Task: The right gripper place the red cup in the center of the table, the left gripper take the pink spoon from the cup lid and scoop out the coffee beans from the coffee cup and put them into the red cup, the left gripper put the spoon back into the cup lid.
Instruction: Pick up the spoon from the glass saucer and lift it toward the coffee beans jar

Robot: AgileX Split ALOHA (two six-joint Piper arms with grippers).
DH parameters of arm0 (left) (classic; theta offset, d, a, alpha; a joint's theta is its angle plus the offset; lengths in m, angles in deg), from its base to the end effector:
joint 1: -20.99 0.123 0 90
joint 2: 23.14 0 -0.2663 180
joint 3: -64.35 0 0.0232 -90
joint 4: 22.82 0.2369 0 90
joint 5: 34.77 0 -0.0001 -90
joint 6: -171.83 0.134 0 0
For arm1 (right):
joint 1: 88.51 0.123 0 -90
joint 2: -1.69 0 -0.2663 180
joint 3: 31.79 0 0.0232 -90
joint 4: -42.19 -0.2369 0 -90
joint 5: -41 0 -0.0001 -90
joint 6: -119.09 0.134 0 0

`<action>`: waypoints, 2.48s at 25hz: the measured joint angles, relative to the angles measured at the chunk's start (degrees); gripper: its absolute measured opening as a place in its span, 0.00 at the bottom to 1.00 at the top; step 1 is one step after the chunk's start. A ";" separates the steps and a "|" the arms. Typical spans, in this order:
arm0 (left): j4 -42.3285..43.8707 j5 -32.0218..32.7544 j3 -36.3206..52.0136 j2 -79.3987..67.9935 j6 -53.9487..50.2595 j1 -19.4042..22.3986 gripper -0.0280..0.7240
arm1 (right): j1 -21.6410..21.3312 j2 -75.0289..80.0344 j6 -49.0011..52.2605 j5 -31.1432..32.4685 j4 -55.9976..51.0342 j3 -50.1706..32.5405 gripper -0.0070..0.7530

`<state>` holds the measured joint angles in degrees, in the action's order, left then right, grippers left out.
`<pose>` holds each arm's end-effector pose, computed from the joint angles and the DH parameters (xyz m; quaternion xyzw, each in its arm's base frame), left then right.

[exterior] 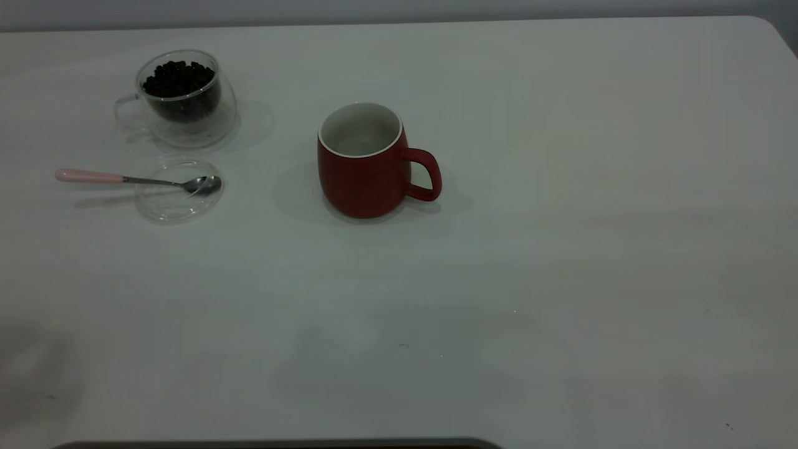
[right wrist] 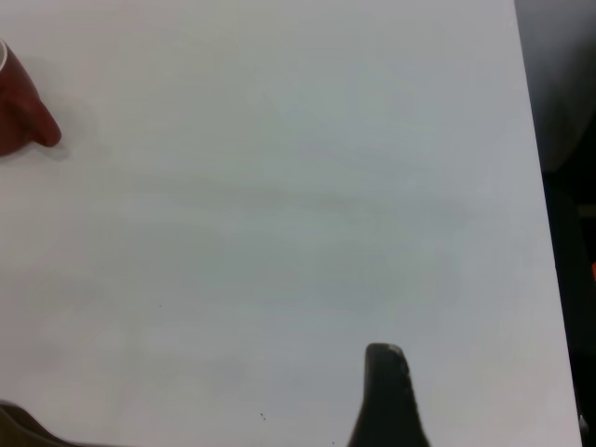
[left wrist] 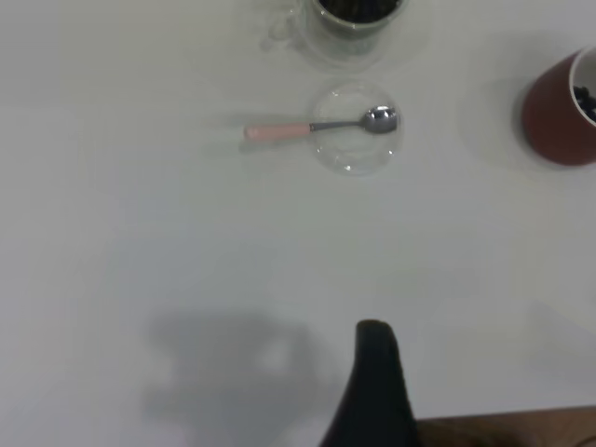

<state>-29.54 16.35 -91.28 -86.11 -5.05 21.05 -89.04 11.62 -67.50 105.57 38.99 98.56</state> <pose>0.2033 -0.0120 0.2947 0.0067 0.9336 -0.0459 0.3554 0.0410 0.0064 0.2337 -0.0479 0.8819 -0.0012 0.4690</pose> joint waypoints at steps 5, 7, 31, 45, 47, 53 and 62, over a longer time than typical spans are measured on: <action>-1.41 -2.25 -5.70 -15.17 3.47 1.55 0.94 | 0.00 0.00 0.00 0.00 0.00 0.00 0.79; -5.15 -2.25 -8.21 -21.56 8.14 3.26 0.94 | 0.00 0.00 0.00 0.00 0.00 0.00 0.79; -42.46 15.05 -29.82 -75.08 57.70 33.76 0.95 | 0.00 0.00 0.00 0.00 0.00 0.00 0.79; -39.67 15.36 -44.45 -92.02 56.04 31.03 0.95 | 0.00 0.00 0.00 0.00 -0.06 0.00 0.79; -39.85 15.36 -45.35 -93.48 56.04 29.96 0.95 | 0.00 0.00 0.00 0.00 -0.06 0.00 0.79; -42.02 15.31 -45.81 -95.31 55.97 27.21 0.95 | 0.00 -0.01 0.00 0.00 -0.06 0.00 0.79; -43.60 15.31 -45.81 -97.81 55.23 25.41 0.94 | 0.00 -0.01 0.00 0.00 -0.06 0.00 0.79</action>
<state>-73.14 31.66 -137.09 -183.92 50.18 46.46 -89.04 11.61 -67.50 105.57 38.94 98.56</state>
